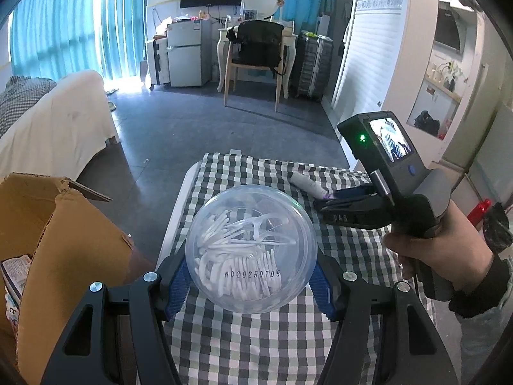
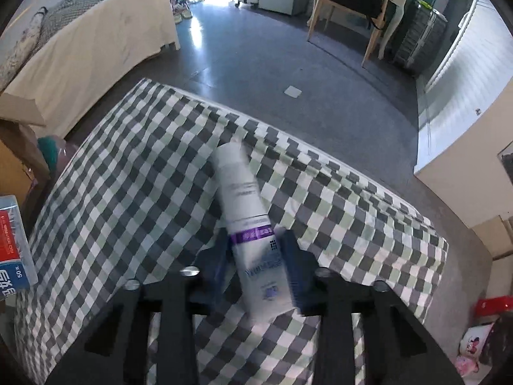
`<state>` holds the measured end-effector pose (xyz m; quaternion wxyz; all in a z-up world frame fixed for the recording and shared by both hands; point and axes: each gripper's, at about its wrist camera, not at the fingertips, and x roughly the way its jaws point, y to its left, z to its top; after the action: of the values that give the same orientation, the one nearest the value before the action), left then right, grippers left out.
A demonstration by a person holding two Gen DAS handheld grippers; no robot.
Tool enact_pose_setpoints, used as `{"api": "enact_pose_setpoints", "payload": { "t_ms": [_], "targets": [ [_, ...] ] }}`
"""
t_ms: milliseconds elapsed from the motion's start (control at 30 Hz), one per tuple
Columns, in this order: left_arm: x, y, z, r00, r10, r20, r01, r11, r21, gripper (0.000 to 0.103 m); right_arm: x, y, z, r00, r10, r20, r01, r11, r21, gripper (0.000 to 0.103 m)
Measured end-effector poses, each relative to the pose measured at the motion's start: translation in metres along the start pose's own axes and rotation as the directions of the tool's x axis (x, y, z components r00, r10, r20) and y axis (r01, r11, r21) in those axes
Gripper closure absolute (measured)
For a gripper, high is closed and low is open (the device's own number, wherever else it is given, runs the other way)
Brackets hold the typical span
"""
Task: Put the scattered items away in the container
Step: 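Grasp the clear floss-pick jar with left tool while right tool grasps the white toothpaste tube, then carry the floss-pick jar and toothpaste tube over the cardboard box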
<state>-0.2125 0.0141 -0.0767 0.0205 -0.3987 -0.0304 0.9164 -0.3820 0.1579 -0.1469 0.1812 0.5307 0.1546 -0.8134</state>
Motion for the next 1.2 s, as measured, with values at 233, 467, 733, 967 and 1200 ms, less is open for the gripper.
{"api": "enact_pose_setpoints", "payload": {
  "t_ms": [233, 467, 733, 967, 1200],
  "targets": [
    [-0.008, -0.003, 0.001, 1.000, -0.003, 0.012, 0.003, 1.000, 0.004, 0.038, -0.008, 0.000, -0.007, 1.000, 0.003, 0.031, -0.005, 0.998, 0.059, 0.096],
    [-0.017, -0.004, 0.004, 1.000, -0.005, 0.027, 0.005, 1.000, 0.001, 0.038, -0.026, 0.008, -0.019, 0.999, 0.017, 0.051, -0.020, 0.998, 0.068, 0.096],
    [-0.054, -0.004, 0.004, 0.998, 0.000, 0.066, 0.000, 1.000, -0.001, 0.038, -0.091, 0.036, -0.041, 0.986, 0.061, 0.157, -0.072, 0.995, 0.068, 0.096],
    [-0.105, 0.005, -0.002, 0.992, 0.021, 0.123, -0.020, 1.000, -0.008, 0.038, -0.153, 0.070, -0.063, 0.966, 0.091, 0.242, -0.106, 0.993, 0.052, 0.097],
    [-0.154, 0.022, -0.017, 0.986, 0.039, 0.162, -0.036, 0.999, -0.023, 0.038, -0.200, 0.106, -0.087, 0.945, 0.119, 0.306, -0.132, 0.991, 0.020, 0.097]
  ]
}}
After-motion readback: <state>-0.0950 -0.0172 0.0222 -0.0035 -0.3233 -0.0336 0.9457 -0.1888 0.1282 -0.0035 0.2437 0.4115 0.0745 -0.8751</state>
